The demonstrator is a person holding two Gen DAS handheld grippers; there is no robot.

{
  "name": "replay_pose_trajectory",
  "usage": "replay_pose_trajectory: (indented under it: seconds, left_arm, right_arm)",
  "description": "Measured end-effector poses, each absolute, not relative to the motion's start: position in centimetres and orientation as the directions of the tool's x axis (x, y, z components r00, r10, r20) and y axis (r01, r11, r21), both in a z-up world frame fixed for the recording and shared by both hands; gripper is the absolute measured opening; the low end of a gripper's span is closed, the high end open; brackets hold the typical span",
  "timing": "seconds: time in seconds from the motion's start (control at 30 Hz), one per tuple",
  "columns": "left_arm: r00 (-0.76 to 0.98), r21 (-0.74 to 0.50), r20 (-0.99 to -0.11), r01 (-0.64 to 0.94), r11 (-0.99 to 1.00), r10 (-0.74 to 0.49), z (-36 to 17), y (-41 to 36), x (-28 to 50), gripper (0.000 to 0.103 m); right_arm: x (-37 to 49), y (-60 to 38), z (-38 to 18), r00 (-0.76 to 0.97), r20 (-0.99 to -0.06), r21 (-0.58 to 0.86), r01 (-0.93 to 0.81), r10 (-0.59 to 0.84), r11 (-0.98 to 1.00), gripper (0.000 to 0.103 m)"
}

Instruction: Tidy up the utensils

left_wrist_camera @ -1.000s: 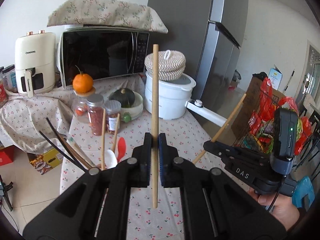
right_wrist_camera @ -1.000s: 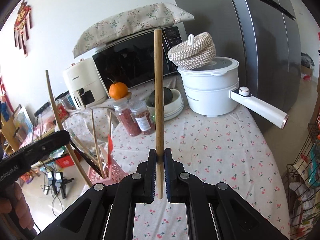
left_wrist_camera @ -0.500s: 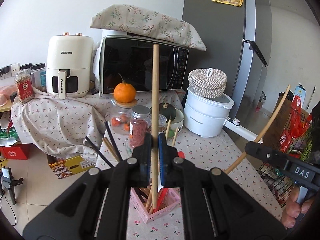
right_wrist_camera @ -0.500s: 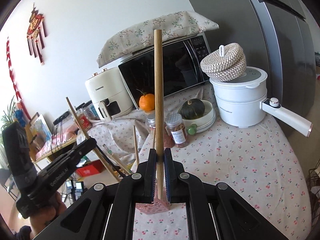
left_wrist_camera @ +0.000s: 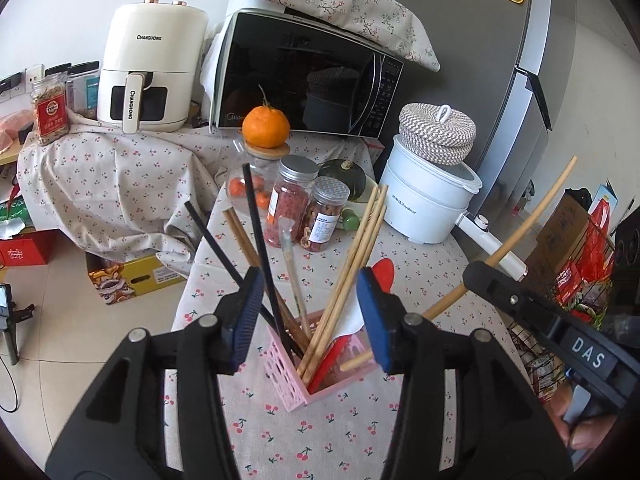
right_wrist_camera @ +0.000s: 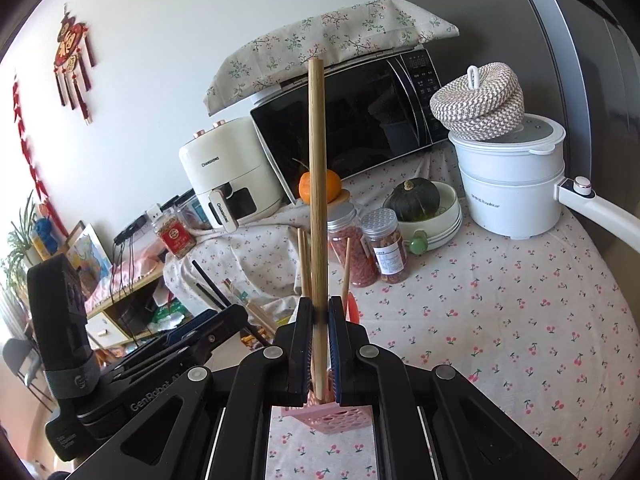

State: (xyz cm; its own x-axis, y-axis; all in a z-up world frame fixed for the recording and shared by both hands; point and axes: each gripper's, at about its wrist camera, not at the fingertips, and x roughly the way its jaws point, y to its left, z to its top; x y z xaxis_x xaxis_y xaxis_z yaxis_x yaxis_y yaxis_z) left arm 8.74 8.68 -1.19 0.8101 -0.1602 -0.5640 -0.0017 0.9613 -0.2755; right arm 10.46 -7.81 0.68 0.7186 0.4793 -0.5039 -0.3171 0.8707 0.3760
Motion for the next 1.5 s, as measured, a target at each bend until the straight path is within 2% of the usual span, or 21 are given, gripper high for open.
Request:
replay_pose_trajectory:
  seconds: [0.23, 0.3, 0.33, 0.37, 0.43, 0.5, 0.6, 0.77, 0.93, 1.13, 1.33, 1.5]
  left_arm:
    - [0.774, -0.222, -0.615, 0.018, 0.975, -0.154, -2.3, 9.3, 7.3, 0.068]
    - [0.763, -0.203, -0.629, 0.023, 0.979, -0.148, -2.6, 9.3, 6.9, 0.071]
    - [0.757, -0.199, -0.636, 0.026, 0.98, -0.15, -2.8, 9.4, 6.8, 0.075]
    - [0.75, -0.198, -0.644, 0.029, 0.98, -0.152, -2.9, 9.4, 6.8, 0.078]
    - [0.741, -0.197, -0.654, 0.032, 0.98, -0.156, -3.1, 9.4, 6.6, 0.081]
    - [0.729, -0.192, -0.665, 0.038, 0.981, -0.159, -3.2, 9.2, 6.4, 0.082]
    - [0.708, -0.188, -0.685, 0.057, 0.981, -0.172, -3.5, 8.7, 6.2, 0.086]
    - [0.685, -0.156, -0.711, 0.065, 0.986, -0.158, -3.7, 7.4, 5.3, 0.102]
    - [0.671, -0.142, -0.721, 0.096, 0.985, -0.17, -4.0, 6.1, 4.6, 0.102]
    - [0.661, -0.129, -0.735, 0.082, 0.988, -0.151, -4.5, 4.9, 4.1, 0.102]
    - [0.678, -0.118, -0.724, 0.061, 0.991, -0.128, -4.2, 3.5, 3.5, 0.102]
    - [0.677, -0.1, -0.726, 0.071, 0.992, -0.122, -4.4, 1.9, 3.4, 0.102]
  right_arm:
    - [12.4, -6.9, -1.4, 0.682, -0.545, 0.4, -0.298, 0.486, 0.867, 0.009]
    - [12.8, -7.0, -1.9, 0.684, -0.546, 0.416, -0.28, 0.484, 0.865, 0.017]
    - [13.0, -7.2, -2.0, 0.684, -0.544, 0.429, -0.272, 0.487, 0.861, 0.027]
    - [13.0, -7.5, -2.0, 0.685, -0.539, 0.442, -0.265, 0.49, 0.857, 0.044]
    - [12.7, -8.3, -1.7, 0.7, -0.516, 0.461, -0.257, 0.493, 0.849, 0.061]
    - [12.4, -9.0, -1.1, 0.713, -0.503, 0.462, -0.256, 0.489, 0.849, 0.063]
    - [11.6, -10.2, -0.4, 0.731, -0.499, 0.446, -0.244, 0.465, 0.861, 0.074]
    - [10.0, -12.2, 0.1, 0.745, -0.535, 0.381, -0.207, 0.397, 0.901, 0.088]
    - [8.2, -14.3, -0.4, 0.76, -0.563, 0.304, -0.176, 0.325, 0.936, 0.103]
    - [6.8, -16.3, -2.1, 0.736, -0.649, 0.175, -0.1, 0.191, 0.979, 0.103]
    - [4.9, -18.9, -3.1, 0.713, -0.698, 0.129, 0.035, 0.065, 0.991, 0.103]
    - [3.0, -18.6, -3.2, 0.705, -0.71, 0.051, 0.056, -0.004, 0.997, 0.103]
